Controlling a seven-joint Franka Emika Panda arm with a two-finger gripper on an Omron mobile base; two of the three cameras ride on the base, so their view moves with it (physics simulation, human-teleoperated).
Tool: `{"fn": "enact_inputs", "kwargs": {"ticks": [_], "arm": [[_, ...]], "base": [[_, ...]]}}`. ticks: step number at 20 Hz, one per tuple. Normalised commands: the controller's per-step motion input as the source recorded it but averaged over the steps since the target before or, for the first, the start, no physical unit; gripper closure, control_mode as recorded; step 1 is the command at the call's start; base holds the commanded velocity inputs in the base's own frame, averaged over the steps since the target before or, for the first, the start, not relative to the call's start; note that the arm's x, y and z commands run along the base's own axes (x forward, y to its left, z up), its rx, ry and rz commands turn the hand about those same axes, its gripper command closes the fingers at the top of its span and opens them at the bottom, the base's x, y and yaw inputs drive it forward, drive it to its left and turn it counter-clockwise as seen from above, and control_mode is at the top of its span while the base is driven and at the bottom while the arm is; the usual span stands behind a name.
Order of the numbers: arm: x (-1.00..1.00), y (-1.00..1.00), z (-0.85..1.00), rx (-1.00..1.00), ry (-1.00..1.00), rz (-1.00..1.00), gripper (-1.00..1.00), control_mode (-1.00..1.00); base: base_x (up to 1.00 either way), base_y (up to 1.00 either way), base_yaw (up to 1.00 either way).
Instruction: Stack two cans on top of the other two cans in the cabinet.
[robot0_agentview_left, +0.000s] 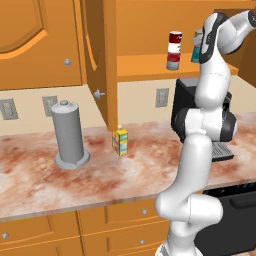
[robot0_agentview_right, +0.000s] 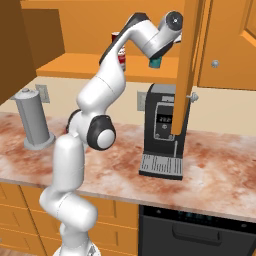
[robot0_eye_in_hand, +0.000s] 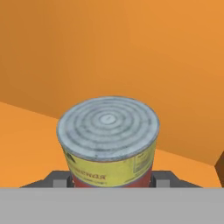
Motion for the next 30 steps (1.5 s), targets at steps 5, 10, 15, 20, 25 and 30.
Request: {"fn": "enact_inputs", "kwargs": {"ticks": [5,10,15,20,25,30], "arm": [[0.00,0.00,-0.07,-0.01,0.01,0.00,1.00,-1.00],[0.00,0.01,-0.09,0.00,0.04,0.00,1.00,-1.00],[0.00,0.00,-0.10,0.00,0.03,0.00,1.00,-1.00],[0.00,0.00,-0.10,0.00,0.00,0.00,1.00,-1.00],[0.00,0.02,-0.10,0.00,0.00,0.00,-1.00,-1.00],[0.00,0.00,-0.08,0.00,0.00,0.00,-1.00,-1.00]], "base": [[0.00,0.00,0.00],[0.00,0.00,0.00],[0.00,0.00,0.00],[0.00,0.00,0.00],[0.00,0.00,0.00],[0.00,0.00,0.00]]}}
